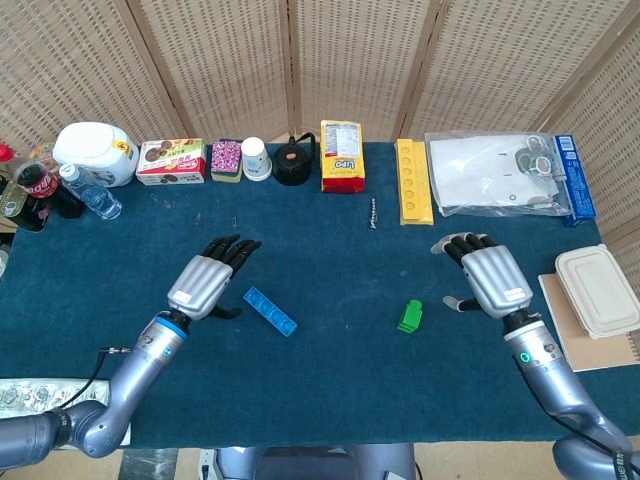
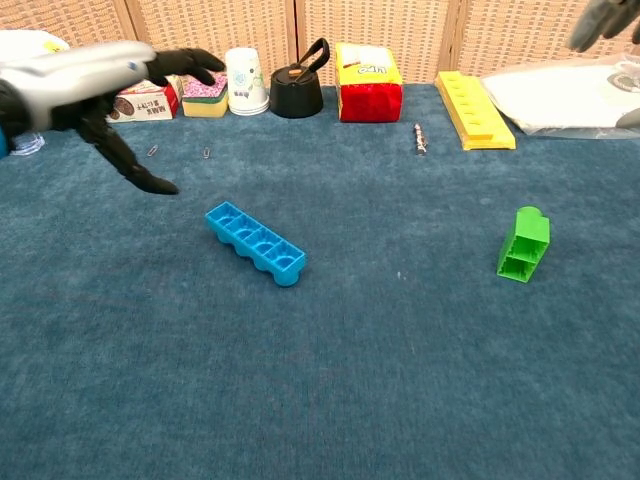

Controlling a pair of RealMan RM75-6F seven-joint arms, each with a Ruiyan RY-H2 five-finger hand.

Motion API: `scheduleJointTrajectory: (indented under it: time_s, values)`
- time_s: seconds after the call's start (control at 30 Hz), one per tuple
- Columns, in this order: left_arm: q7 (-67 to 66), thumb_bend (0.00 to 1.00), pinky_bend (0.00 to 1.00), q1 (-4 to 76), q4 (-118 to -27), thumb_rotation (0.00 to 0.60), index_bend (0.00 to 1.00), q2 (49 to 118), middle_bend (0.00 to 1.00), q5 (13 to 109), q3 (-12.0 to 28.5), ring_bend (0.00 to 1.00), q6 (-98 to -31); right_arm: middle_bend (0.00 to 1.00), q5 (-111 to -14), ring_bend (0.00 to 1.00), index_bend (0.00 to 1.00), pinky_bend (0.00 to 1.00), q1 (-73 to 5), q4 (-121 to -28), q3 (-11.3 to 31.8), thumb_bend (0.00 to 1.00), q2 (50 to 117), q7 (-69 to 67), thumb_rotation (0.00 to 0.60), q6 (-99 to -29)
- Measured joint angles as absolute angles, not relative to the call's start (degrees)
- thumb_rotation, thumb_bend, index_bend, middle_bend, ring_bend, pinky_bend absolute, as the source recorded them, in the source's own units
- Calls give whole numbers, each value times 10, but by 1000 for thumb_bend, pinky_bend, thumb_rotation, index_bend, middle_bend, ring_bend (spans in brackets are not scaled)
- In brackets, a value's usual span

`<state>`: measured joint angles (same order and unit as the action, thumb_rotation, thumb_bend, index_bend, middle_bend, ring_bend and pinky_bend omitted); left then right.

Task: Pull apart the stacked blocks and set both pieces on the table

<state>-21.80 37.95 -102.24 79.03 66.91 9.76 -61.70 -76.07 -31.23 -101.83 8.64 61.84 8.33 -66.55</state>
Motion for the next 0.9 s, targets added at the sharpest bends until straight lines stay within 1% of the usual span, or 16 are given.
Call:
scheduleJointTrajectory:
  time_s: [0.07,0.27,0.43,0.7,0.8,0.9]
  values:
    - [-211,132,112,363,-1036,600,19,772,124,684,91,0,-640,313,-755,252,313,273,-306,-1007,88,35,620,75,600,-671]
    - [-185,132,112,288,-1081,599,18,681,124,727,59,0,-725,313,-734,252,313,273,-287,-987,96,35,622,53,600,-687]
    - [-139,132,112,218,-1091,600,30,617,124,767,34,0,-802,313,-723,252,313,273,-267,-980,95,37,618,48,600,-701]
    - [-80,132,112,118,-1069,600,60,572,124,810,-6,0,-901,315,-715,253,315,270,-221,-1002,83,42,597,72,600,-746]
    - [-55,132,112,85,-1055,600,61,564,124,812,-15,0,-927,320,-716,252,327,269,-203,-1008,75,41,591,83,600,-762]
    - [-34,132,112,64,-1039,600,84,561,124,812,-19,0,-938,332,-717,256,335,263,-185,-1015,68,42,586,97,600,-780]
